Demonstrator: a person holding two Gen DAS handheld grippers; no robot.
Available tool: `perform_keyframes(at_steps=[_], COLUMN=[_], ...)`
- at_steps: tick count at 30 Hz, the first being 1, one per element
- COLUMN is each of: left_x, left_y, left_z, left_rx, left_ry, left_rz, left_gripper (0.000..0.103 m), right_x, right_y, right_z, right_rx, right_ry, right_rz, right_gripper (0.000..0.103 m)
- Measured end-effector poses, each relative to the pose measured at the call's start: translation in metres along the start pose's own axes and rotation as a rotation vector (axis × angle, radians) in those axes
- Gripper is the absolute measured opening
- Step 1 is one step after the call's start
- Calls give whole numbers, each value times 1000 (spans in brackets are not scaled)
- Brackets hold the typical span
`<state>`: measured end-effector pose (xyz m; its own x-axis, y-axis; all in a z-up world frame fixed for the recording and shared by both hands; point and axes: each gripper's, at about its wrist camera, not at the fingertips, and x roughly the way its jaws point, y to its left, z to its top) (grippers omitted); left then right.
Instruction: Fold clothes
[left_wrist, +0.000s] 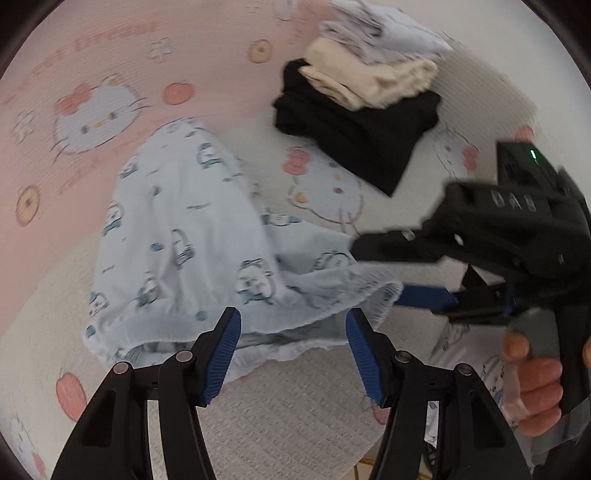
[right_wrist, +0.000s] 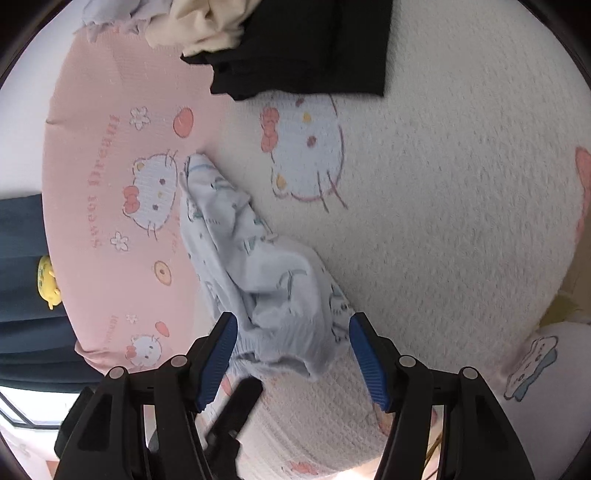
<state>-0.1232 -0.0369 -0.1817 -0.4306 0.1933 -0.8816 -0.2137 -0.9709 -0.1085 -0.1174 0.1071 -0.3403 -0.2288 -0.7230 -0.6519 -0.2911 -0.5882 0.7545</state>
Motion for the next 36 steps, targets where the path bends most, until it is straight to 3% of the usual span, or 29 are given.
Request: perform_keyframes(at_steps=[1,9,13,18,27,29,31,36], left_x=[0,1,4,3,17,20,26,26], left_y=[-2,-10,-13,-19,-28,-31,-34,-33], left_z=[0,0,2,3,8,9,9,6], left_rx=[9,64,63,83,75,89,109,123], left_ry=[5,24,27,13,-43,-58,-34,-23], left_rz=[2,12,2,-2,65,90,103,119], left_gripper=[56,56,56,56,56,50,18,10], right_x=[3,31,38,47,39,37,35,32], right_y=[-1,0,8,14,3,2,1,-6], right_z=[2,12,10,9,20,21,22,28], right_rx=[6,-45,-87,-135,-111,-103,-105,-71], right_ry=[2,60,111,145,88,86,82,52], right_rz=[8,20,101,131,149,149,131,63], right_gripper=[46,20,20,20,19,19,19,20])
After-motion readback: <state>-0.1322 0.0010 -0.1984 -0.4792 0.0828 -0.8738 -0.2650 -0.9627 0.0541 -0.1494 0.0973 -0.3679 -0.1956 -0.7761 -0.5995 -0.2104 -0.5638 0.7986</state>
